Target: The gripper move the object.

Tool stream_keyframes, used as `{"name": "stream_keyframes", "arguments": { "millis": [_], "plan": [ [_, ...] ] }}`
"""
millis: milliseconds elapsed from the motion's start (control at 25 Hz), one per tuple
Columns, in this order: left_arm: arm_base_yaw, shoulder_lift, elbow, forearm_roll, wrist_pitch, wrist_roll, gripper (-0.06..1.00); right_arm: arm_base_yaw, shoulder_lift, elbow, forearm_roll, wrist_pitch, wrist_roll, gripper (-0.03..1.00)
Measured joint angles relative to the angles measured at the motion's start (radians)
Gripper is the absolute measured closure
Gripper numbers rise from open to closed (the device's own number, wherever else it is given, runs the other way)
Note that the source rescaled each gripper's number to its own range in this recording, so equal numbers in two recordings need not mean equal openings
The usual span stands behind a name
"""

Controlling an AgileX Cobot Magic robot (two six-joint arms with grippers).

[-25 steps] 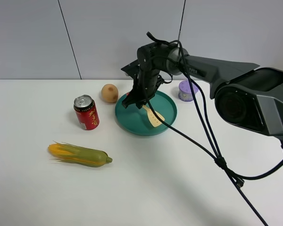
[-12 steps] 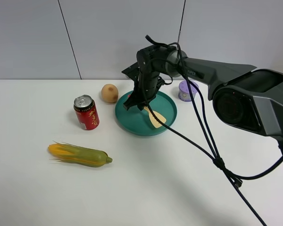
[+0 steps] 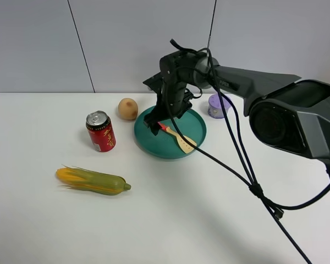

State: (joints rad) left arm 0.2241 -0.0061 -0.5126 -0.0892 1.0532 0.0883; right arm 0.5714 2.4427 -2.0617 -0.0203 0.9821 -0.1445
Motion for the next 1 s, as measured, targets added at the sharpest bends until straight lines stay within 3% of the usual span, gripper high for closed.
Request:
{"name": "stream_keyframes", "arguments": {
  "millis": [200,440,800,1000],
  "plan": [
    [0.000,0.000,0.000,0.000,0.000,0.000,-0.06,0.000,-0.040,0.000,0.009,0.019,0.010,-0.03],
    [0.000,0.000,0.000,0.000,0.000,0.000,-0.06,0.000,-0.181,0.000,0.079,0.212,0.010,-0.03],
    [0.000,0.000,0.000,0.000,0.000,0.000,-0.06,0.000,-0.417,0.000,0.123,0.232,0.037,-0.03],
    [0.000,0.000,0.000,0.000,0.000,0.000,-0.06,-0.031,-0.523,0.000,0.050,0.238,0.061,-0.03]
  ]
}}
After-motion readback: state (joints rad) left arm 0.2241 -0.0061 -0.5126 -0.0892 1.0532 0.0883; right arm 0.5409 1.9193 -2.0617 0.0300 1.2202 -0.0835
